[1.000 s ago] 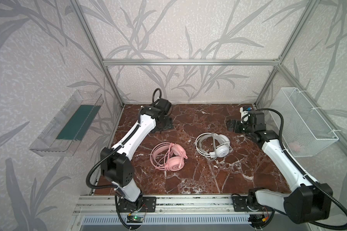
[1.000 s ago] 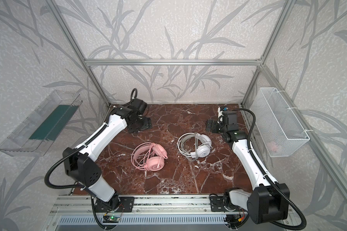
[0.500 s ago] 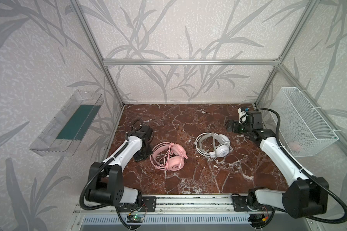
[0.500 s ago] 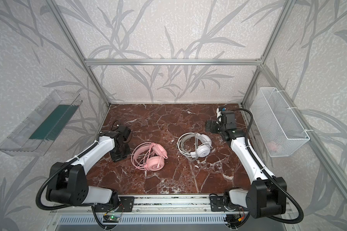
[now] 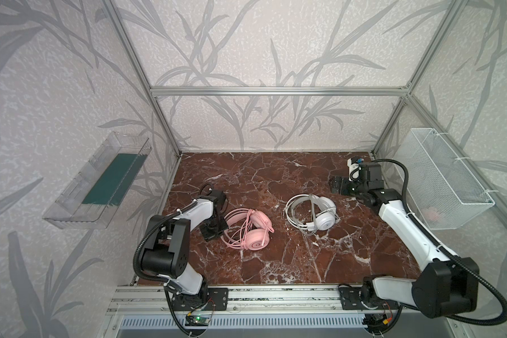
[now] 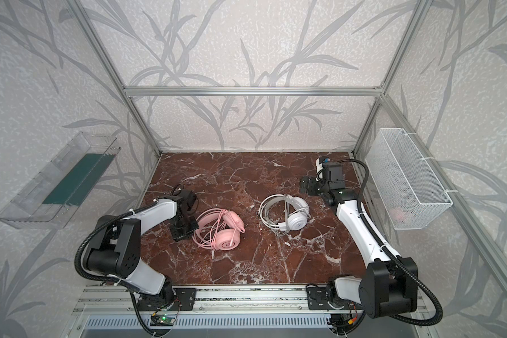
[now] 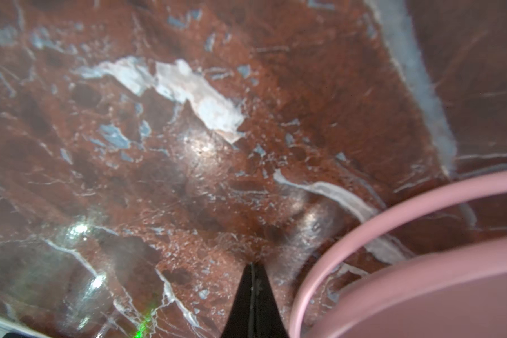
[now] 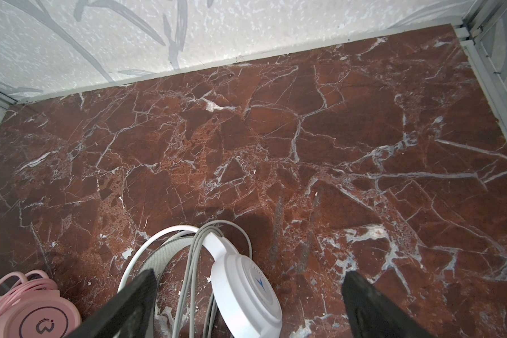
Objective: Wrap the headphones
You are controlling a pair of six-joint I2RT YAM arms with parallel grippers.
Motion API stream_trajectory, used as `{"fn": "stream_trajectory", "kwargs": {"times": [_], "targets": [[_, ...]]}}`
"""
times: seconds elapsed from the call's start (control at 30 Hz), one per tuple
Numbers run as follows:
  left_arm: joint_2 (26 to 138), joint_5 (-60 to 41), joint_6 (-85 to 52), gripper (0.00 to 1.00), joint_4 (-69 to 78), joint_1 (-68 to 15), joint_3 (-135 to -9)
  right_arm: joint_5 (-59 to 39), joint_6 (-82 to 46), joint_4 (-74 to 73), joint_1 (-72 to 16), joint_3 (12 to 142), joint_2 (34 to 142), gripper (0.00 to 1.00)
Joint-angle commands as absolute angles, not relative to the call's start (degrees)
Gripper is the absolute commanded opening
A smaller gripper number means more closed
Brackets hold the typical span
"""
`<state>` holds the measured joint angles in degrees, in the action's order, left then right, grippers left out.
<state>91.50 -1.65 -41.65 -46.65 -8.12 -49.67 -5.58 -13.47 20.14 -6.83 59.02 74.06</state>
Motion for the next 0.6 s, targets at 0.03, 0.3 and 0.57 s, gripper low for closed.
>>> {"fn": "stream_trajectory", "kwargs": {"times": [0.03,0.3,0.57], "targets": [[93.43,-4.96,-43.14,0.00,-43.18,-8.47,-51.80,-5.27,-13.56,20.02,-6.59,60.38,74.64,0.99],[95.96,-5.25,-42.90,0.00,-43.83,-11.44,-55.31,-5.98,-13.91,20.51,-6.57,61.46,75.54,0.99],[91.25,7.63,-37.85,0.00,-52.93,-11.34,-62.13,-3.39,-13.91,19.36,-5.37,60.19,75.50,0.99]]}}
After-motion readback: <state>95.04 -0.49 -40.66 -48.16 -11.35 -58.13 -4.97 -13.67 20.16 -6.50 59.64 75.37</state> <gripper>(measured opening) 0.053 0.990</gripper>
